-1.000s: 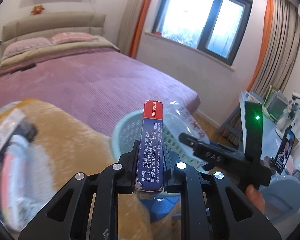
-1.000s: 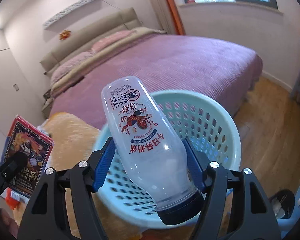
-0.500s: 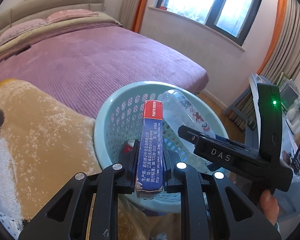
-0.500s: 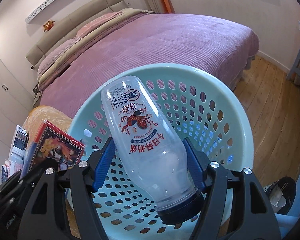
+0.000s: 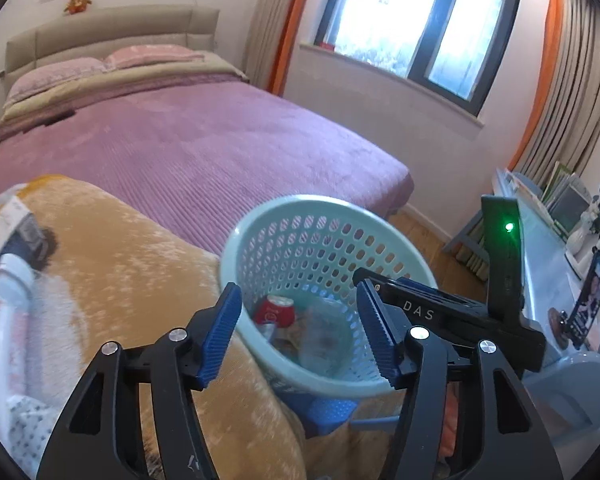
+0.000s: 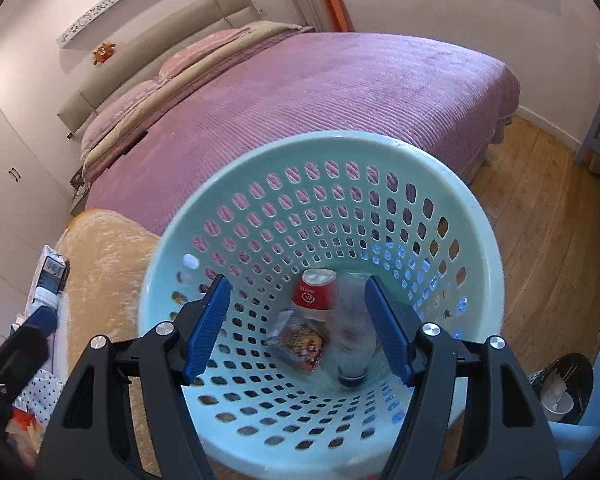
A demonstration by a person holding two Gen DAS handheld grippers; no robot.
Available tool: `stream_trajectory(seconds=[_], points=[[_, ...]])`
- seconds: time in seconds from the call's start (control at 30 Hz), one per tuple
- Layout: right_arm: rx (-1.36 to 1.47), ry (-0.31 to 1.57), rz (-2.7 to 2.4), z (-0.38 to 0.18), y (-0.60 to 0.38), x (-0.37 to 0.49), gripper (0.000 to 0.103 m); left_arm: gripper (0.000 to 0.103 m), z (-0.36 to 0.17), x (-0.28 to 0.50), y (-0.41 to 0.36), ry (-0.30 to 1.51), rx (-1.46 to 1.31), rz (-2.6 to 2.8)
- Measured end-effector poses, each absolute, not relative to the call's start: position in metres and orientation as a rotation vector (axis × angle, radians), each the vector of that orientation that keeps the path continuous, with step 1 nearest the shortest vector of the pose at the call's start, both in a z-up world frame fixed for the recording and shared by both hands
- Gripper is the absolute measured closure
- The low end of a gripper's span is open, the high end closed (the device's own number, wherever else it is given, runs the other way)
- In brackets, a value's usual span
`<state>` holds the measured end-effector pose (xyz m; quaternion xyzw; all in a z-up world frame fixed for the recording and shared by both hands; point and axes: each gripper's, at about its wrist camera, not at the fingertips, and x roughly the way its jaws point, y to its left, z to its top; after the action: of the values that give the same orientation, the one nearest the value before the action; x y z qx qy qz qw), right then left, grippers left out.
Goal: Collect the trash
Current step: 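Move both open grippers back over the table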
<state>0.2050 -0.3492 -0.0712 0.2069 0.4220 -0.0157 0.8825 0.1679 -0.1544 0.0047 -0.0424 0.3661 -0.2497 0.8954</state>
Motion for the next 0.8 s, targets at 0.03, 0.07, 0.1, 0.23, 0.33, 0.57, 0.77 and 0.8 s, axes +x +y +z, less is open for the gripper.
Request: stream_trajectory(seconds=[0.03, 0.07, 0.1, 0.23, 0.33, 0.57, 0.77, 0.8], points=[[0.434, 0.871, -0.025, -0.067, -0.347, 0.202, 0.037, 0.045, 0.010, 0.162, -0.149, 0.746, -0.091, -0.516], [0.436, 0.859, -0.014, -0.063, -0.344, 0.198, 0.037, 0.045, 0.015, 0.156, -0.143, 0.732, -0.096, -0.517], [0.432, 0.849, -0.008, -0.057, -0.339, 0.194, 0.037, 0.045, 0.018, 0.152, -0.138, 0.722, -0.101, -0.517], [0.411, 0.812, 0.029, -0.038, -0.318, 0.179, 0.037, 0.045, 0.033, 0.130, -0.108, 0.694, -0.172, -0.534], [0.384, 0.782, 0.055, -0.023, -0.300, 0.168, 0.037, 0.045, 0.042, 0.113, -0.081, 0.662, -0.202, -0.508], [0.297, 0.735, 0.153, 0.008, -0.249, 0.152, 0.036, 0.042, 0.045, 0.079, -0.009, 0.647, -0.225, -0.387], [0.227, 0.723, 0.259, 0.022, -0.197, 0.148, 0.035, 0.040, 0.027, 0.057, 0.048, 0.666, -0.215, -0.233], [0.215, 0.724, 0.273, 0.023, -0.189, 0.148, 0.035, 0.040, 0.022, 0.055, 0.055, 0.677, -0.204, -0.210]])
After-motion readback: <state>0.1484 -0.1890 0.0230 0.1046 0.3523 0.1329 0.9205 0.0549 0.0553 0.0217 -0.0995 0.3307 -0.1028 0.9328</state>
